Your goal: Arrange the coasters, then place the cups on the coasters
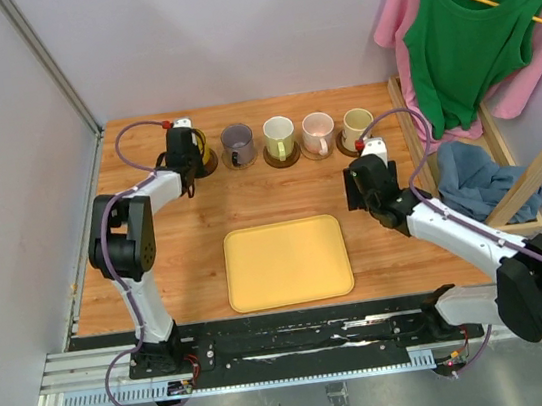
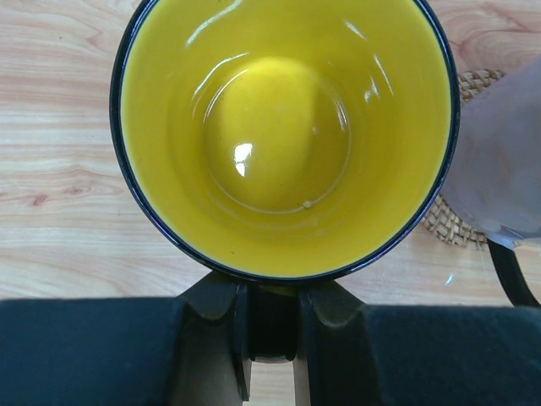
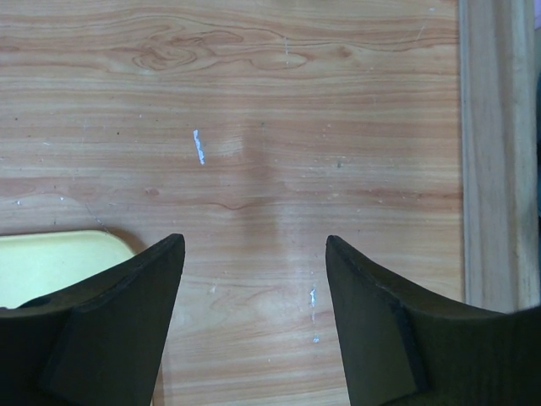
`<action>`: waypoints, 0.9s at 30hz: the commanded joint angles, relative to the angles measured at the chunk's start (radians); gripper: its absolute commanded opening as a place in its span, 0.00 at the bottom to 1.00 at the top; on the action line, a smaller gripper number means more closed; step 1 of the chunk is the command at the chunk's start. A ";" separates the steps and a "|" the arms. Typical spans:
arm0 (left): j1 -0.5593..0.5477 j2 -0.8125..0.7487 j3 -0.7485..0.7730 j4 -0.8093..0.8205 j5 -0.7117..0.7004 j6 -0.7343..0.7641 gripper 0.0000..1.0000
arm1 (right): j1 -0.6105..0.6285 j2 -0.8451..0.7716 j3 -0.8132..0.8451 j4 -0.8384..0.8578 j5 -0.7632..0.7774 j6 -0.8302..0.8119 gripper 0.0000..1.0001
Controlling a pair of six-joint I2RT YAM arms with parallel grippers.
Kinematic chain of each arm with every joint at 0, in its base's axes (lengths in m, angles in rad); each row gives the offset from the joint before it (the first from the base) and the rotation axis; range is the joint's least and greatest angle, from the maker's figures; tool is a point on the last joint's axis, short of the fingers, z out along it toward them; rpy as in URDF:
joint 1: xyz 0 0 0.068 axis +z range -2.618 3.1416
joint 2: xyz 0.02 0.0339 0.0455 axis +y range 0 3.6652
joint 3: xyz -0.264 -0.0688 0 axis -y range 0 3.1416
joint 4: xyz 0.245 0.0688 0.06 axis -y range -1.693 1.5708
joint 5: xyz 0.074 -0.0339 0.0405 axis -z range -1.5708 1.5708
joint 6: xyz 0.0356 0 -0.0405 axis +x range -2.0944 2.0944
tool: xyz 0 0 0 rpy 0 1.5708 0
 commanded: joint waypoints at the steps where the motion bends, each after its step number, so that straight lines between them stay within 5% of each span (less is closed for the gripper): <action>1: 0.010 0.013 0.058 0.081 0.015 -0.006 0.00 | -0.014 0.030 0.043 0.013 -0.046 -0.013 0.69; 27: 0.011 0.028 0.046 0.009 0.020 0.011 0.01 | -0.014 0.085 0.079 0.003 -0.125 0.003 0.69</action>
